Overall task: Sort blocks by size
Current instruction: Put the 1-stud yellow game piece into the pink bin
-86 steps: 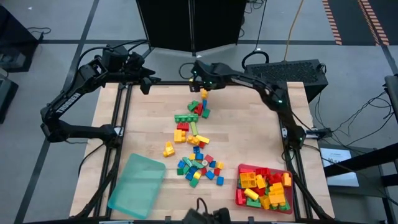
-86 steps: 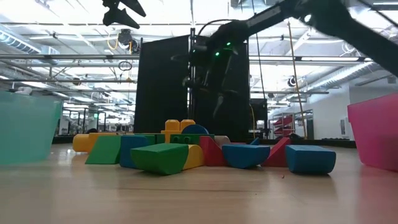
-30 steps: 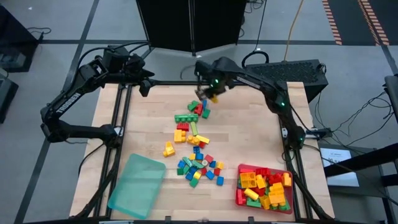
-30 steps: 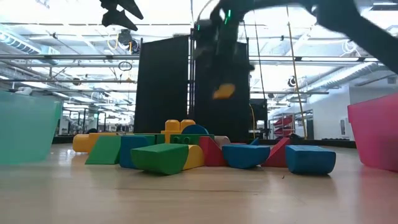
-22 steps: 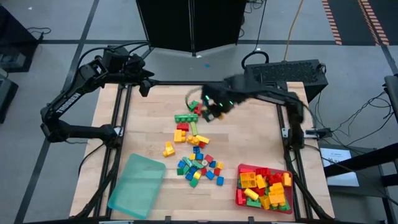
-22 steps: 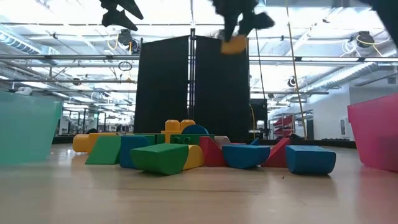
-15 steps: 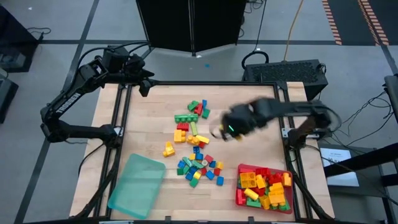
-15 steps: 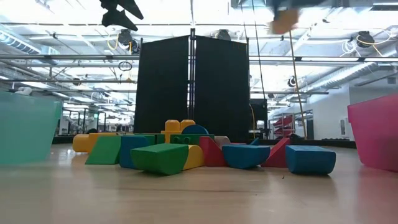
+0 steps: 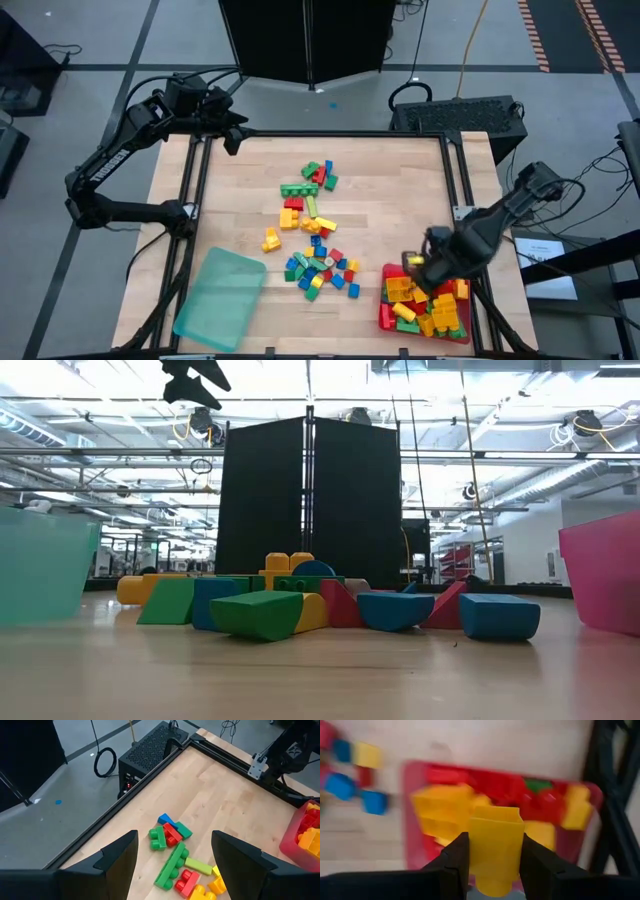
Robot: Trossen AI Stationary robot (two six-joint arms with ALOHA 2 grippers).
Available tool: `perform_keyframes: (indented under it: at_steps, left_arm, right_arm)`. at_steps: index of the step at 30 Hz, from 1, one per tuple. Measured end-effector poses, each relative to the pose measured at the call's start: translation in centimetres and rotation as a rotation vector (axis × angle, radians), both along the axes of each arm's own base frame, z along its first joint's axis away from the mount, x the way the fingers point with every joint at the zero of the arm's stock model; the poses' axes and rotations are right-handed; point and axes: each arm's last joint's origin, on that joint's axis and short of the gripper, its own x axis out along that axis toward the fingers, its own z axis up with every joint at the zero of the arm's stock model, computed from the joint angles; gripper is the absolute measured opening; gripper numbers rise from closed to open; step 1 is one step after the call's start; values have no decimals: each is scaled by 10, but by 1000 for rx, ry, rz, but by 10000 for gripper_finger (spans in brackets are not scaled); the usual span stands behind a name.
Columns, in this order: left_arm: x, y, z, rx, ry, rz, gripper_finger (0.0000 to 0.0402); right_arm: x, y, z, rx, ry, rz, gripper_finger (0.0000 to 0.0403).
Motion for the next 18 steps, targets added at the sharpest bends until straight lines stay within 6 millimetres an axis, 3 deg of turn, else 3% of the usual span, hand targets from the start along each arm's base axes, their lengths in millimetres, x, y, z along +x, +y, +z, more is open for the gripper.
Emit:
perform_keyframes:
  at_steps: [11,18]
  left_arm:
    - [0,0,0,-16,-8,12,255]
    - [0,0,0,-15,-8,12,255]
  right_arm:
    - [-11,21,-54,106,63,37,119]
    - [-9,23,-64,131,29,72,236]
